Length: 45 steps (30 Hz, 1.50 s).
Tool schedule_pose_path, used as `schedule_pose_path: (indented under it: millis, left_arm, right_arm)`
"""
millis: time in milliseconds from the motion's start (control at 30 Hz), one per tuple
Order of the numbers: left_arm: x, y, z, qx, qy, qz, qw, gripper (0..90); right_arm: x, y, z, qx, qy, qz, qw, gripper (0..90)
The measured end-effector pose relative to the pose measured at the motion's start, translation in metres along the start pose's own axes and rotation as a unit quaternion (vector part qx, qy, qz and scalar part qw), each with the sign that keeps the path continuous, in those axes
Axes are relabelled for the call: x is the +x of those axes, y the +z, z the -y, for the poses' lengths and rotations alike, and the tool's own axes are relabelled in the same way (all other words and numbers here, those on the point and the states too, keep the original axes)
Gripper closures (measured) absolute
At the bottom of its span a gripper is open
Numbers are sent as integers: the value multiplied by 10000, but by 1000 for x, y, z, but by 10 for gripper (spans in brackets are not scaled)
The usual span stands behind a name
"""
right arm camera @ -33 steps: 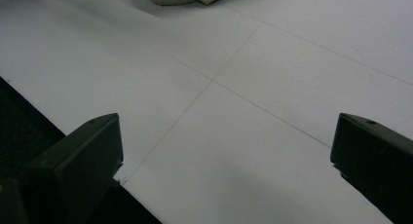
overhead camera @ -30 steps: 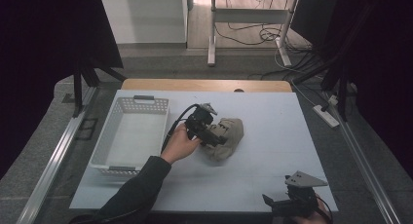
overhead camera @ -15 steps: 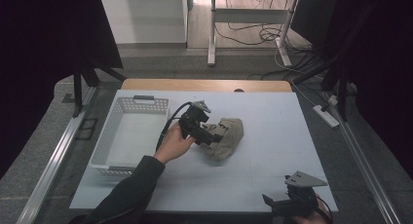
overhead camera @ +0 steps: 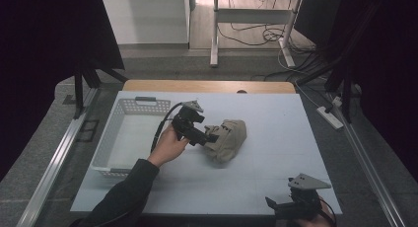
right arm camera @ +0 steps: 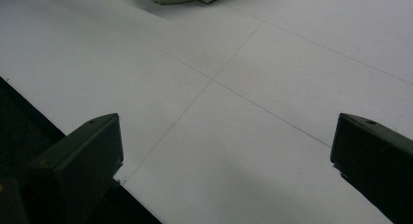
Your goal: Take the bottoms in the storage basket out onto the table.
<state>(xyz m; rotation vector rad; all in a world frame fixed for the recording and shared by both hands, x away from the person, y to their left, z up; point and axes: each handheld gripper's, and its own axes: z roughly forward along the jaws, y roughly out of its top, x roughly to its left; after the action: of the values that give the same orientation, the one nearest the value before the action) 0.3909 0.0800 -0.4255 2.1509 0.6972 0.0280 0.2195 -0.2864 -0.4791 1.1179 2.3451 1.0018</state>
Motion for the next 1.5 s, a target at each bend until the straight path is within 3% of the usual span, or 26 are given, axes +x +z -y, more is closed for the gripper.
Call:
schedule_pose_path:
  millis: [733,1500]
  left_arm:
    - [7,-19,25,-114,-54,-229,9997,0]
    - [9,-39,46,-249,-214,-294,9990,0]
  right_arm:
    - [-1,0,0,13,23,6,10000,0]
    - [0,-1,0,-24,12,-8,10000,0]
